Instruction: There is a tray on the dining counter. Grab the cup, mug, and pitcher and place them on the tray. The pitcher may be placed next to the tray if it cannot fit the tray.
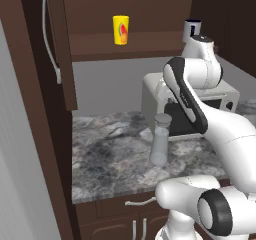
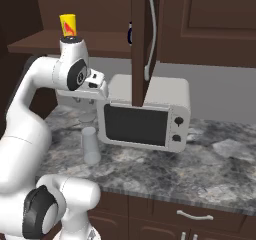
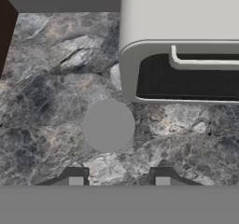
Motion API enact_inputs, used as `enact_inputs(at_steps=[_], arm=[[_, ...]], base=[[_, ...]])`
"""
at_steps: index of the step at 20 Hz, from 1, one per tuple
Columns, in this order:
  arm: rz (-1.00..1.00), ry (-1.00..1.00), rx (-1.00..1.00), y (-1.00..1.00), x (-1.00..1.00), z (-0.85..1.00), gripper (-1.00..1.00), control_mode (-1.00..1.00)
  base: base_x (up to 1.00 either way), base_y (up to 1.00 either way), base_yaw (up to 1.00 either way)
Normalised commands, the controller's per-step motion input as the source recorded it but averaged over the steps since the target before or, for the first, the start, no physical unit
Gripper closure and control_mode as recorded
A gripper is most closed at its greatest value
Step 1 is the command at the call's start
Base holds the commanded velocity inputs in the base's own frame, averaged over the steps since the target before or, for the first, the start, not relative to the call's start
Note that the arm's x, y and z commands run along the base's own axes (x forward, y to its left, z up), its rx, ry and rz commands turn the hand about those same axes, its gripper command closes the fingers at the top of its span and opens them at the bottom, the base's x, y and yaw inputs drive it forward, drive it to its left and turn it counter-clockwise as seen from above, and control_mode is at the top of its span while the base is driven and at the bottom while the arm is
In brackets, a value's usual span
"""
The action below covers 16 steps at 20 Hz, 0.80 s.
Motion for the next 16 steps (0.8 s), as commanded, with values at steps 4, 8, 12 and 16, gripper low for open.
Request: enact_inputs(at_steps=[4,8,12,16], arm=[[0.00,-0.08,0.00,0.04,-0.02,0.08,-1.00,-1.00],[-0.02,-0.20,0.00,0.24,0.00,0.17,-1.00,-1.00],[0.00,-0.27,0.00,0.27,-0.04,0.43,-1.00,-1.00],[0.00,-0.23,0.00,0.01,-0.21,0.69,-1.00,-1.00]], base=[[0.00,0.00,0.00],[0.00,0.00,0.00],[0.00,0.00,0.00],[0.00,0.00,0.00]])
